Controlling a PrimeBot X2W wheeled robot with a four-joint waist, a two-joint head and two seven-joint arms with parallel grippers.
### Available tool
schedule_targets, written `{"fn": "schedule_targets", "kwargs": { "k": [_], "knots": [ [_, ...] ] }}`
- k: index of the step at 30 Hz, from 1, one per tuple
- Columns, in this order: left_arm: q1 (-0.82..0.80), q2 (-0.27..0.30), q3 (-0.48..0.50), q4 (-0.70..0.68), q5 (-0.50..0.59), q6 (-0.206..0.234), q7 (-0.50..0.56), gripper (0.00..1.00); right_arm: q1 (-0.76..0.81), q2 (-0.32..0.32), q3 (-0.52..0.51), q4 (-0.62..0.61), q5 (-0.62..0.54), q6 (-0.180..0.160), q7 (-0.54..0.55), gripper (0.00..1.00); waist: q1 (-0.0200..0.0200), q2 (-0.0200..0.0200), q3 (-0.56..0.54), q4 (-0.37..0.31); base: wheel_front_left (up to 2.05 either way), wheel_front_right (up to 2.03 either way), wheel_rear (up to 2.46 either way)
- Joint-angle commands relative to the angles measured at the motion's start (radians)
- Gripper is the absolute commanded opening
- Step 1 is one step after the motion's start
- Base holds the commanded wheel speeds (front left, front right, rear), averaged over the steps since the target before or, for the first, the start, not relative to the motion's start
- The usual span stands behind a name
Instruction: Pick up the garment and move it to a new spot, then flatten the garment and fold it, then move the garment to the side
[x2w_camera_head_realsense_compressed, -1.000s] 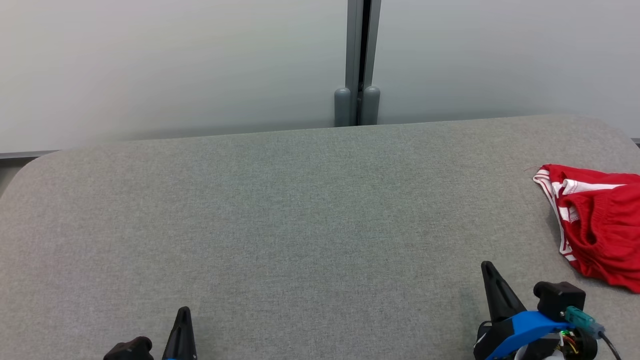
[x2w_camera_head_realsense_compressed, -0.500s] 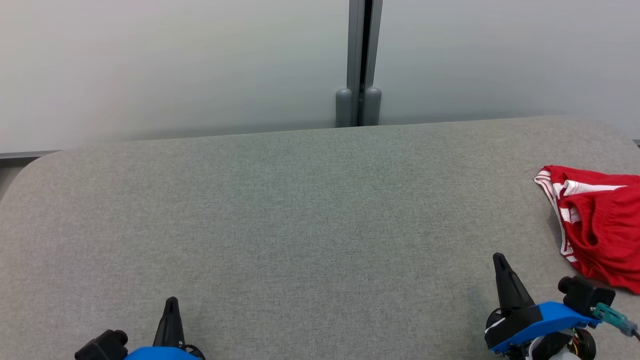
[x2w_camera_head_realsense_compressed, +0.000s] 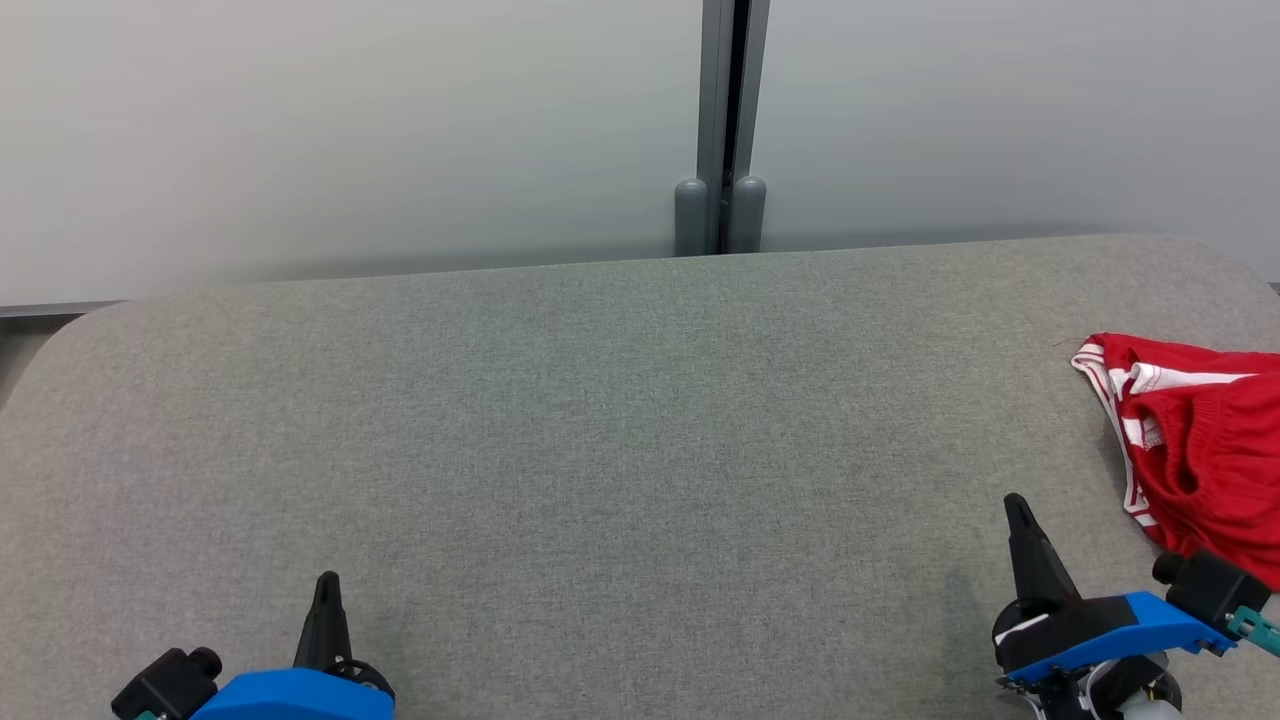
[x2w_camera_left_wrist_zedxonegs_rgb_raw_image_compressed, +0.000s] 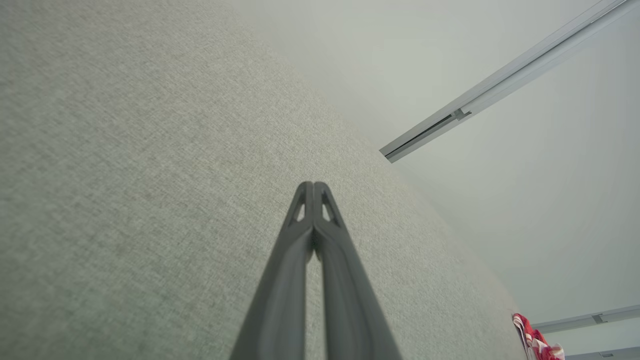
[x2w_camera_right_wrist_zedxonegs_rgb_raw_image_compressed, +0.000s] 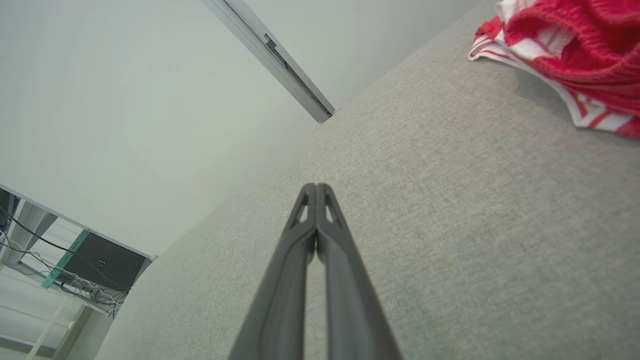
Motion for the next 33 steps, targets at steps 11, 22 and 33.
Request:
{"fn": "schedule_targets", "kwargs": {
  "k": [11, 22, 33],
  "knots": [
    [-0.043, 0.001, 0.028, -0.038, -0.143, -0.018, 0.039, 0.00, 0.005, -0.002, -0.019, -0.047, 0.167, 0.000, 0.041, 0.00, 0.0000, 0.0000, -0.002, 0.003, 0.00, 0.00, 0.00],
    [-0.055, 0.002, 0.048, -0.056, -0.259, -0.027, 0.072, 0.00, 0.009, -0.002, -0.032, -0.071, 0.301, 0.000, 0.073, 0.00, 0.0000, 0.0000, -0.004, 0.005, 0.00, 0.00, 0.00],
    [-0.068, 0.002, 0.066, -0.073, -0.362, -0.038, 0.103, 0.00, 0.013, -0.002, -0.043, -0.093, 0.422, 0.000, 0.103, 0.00, 0.0000, 0.0000, -0.006, 0.008, 0.00, 0.00, 0.00]
  ]
}}
